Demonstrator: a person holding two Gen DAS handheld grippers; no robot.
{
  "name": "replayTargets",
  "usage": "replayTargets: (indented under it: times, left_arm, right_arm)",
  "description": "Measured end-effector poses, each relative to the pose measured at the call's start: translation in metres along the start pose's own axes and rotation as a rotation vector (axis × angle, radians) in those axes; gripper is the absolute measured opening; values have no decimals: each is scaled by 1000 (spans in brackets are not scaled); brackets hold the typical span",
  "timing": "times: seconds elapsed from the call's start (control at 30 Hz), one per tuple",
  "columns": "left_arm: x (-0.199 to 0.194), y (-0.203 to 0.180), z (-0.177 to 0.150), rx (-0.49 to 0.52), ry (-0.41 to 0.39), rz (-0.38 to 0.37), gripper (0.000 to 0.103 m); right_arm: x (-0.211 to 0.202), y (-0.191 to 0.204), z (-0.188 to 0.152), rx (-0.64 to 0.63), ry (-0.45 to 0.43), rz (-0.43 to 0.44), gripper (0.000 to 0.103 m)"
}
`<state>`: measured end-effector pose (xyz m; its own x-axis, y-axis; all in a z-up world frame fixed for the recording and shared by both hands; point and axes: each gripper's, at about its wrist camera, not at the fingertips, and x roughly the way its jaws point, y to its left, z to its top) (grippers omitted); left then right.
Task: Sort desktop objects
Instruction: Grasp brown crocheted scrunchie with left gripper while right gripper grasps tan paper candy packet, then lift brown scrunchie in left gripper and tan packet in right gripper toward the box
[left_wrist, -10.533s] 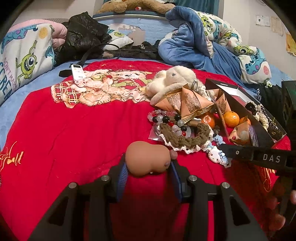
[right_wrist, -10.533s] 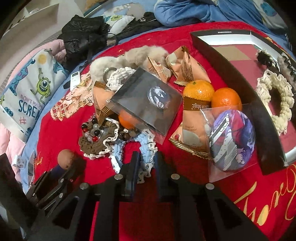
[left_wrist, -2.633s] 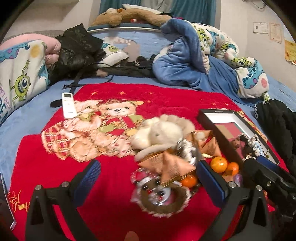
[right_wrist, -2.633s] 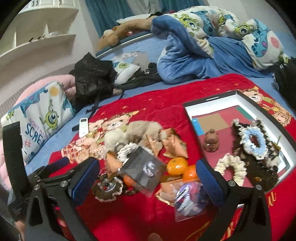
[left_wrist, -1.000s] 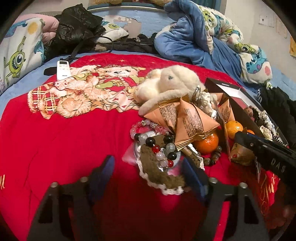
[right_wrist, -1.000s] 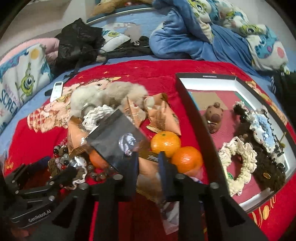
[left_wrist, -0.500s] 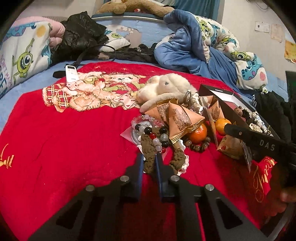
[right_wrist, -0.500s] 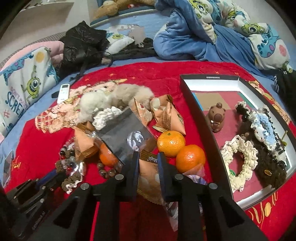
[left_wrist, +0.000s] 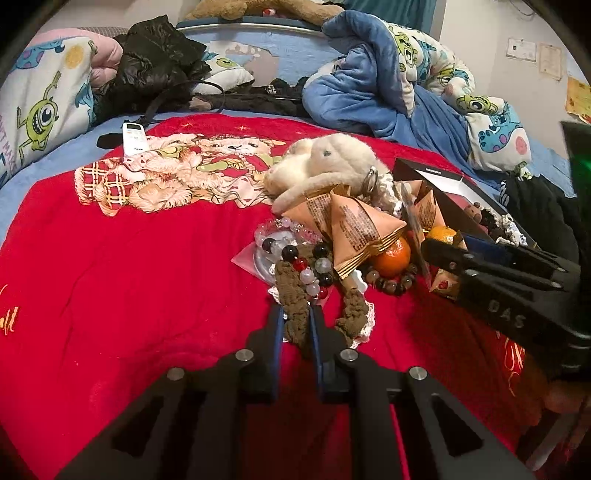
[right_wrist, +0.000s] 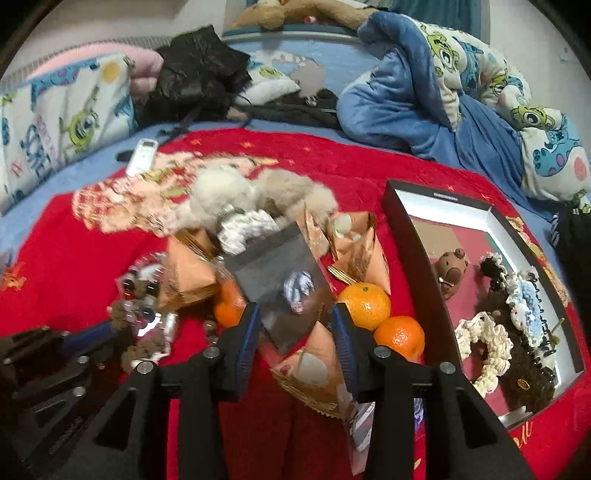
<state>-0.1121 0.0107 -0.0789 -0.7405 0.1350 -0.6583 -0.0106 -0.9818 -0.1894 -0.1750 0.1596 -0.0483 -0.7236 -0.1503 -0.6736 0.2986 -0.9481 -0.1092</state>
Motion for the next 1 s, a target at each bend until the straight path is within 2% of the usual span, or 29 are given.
replayTargets:
  times: [0.13, 0.23, 0.3, 0.37, 0.43, 0.5, 0.53, 0.57, 0.73, 1.0]
  left_arm:
    - [-1, 0, -1, -2, 1, -4, 13]
    - [-1, 1, -1, -5, 3, -17, 13]
    - [0, 0, -1, -5, 10, -26, 13]
    - [0, -1, -1, 2, 13, -23, 13]
    - [1, -3, 0, 11, 16, -13, 13]
    - [1, -4, 0, 16, 16, -8, 13]
    - [1, -3, 0, 16, 15, -8, 13]
    - [1, -2, 0, 13, 12, -12, 13]
    - [-1, 3, 0, -12, -4, -31, 13]
    - [-18, 4, -4, -21, -64, -5, 10]
  right_arm:
    - [-4, 4, -1, -23, -10, 27, 44]
    - [-6, 12, -3, -67, -17, 44, 53]
    - [0, 16, -3, -81, 3, 15, 54]
    - [5, 13, -3, -64, 19, 1, 49]
    - [5, 6, -2, -32, 18, 27, 44]
    - [4, -3, -1, 9, 12, 38, 27]
    - [3, -5, -1, 23, 9, 50, 24]
    - [2, -7, -1, 31, 7, 68, 17]
    - [-1, -9, -1, 79, 4, 97, 13]
    - [-24, -19, 2, 178, -33, 162, 10]
